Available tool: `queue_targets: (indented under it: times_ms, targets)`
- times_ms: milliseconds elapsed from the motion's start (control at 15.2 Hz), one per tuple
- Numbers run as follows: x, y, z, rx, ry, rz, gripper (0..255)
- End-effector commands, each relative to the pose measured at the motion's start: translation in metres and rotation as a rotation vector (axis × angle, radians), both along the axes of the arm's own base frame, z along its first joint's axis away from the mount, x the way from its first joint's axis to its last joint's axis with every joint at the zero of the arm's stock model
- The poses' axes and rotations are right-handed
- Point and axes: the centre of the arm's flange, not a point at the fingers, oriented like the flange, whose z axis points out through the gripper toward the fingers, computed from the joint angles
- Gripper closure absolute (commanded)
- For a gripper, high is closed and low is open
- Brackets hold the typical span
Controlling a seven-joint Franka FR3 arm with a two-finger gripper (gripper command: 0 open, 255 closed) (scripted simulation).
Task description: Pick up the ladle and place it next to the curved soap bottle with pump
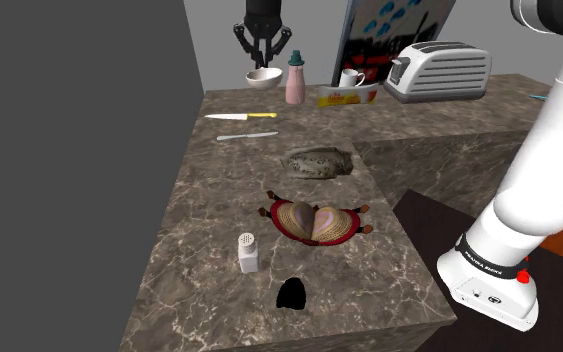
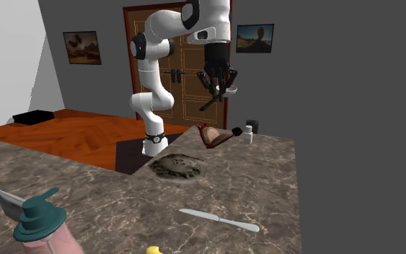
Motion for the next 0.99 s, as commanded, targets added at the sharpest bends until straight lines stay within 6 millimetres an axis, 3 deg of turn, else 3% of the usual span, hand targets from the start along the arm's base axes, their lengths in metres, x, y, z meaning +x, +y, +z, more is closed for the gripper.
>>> queue_targets:
  times_ms: [0, 924]
  targets:
    - [-0.001, -0.027, -0.003, 0.000, 0.000, 0.001, 255]
    - [-0.004, -0.212, -0.003, 0.000, 0.000, 0.001, 255]
